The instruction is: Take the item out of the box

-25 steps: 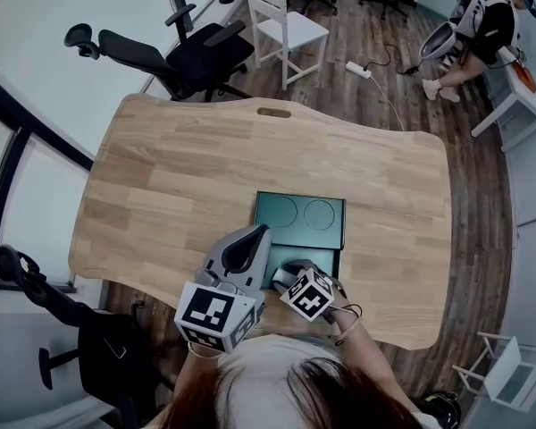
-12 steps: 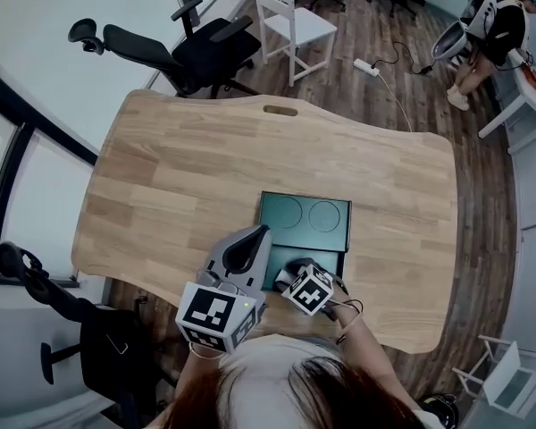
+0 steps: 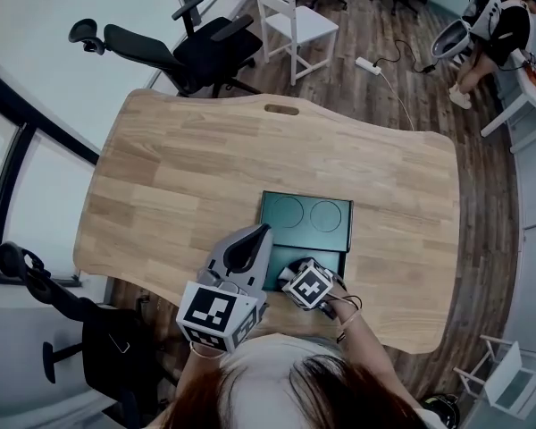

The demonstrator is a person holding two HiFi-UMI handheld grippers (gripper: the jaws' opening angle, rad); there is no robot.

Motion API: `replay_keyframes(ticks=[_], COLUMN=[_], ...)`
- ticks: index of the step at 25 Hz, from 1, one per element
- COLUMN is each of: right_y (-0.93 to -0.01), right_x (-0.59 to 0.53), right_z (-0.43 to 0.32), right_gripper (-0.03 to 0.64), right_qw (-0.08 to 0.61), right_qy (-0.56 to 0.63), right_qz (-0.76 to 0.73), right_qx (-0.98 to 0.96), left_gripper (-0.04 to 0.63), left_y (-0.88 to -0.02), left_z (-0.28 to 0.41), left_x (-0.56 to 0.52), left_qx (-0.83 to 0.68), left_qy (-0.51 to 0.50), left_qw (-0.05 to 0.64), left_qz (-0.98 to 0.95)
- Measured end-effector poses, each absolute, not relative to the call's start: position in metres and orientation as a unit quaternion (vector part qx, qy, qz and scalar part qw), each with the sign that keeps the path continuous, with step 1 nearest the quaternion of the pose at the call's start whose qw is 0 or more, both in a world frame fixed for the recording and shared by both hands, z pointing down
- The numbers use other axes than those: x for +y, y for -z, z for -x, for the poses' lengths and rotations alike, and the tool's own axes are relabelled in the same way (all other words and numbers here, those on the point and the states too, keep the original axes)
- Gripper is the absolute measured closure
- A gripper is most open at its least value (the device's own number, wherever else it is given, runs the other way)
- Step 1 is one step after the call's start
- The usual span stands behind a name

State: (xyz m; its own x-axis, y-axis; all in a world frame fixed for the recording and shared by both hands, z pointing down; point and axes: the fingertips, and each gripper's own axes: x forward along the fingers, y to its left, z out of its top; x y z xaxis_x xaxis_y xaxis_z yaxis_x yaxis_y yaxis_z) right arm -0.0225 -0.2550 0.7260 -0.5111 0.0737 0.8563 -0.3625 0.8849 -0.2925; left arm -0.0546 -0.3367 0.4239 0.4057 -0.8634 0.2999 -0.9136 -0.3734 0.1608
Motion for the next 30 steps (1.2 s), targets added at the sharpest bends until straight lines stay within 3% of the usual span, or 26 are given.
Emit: replay_keyframes(ticks=[3,16,30], right_y=[-0.727,-0.717,-0.685], right_x=[-0.254,-0.259,-0.275], right_z=[0.023,0.021,0.021], right_gripper=[0.422,0.428,0.428], right_qw=[0.489,0.479,0.401], right_qy=[-0.222,-0.201,-0.186], right_qz=[-0.082,-0.108,-0.211], right_qx=[-0.840,-0.848,-0.872], left_gripper=[0.589,0.589,0.589], left_y=[-0.425,-0.421,-0.411], left_z=[0.057,0.057,0.051], left_x=[-0.336,-0.332,-0.308], left_qx=[-0.541,-0.536,-0.514], left_qy=[-0.083,-0.078,-0.066], left_qw=[0.152,0.148,0.135], left_qz=[-0.823,-0.828,-0.844])
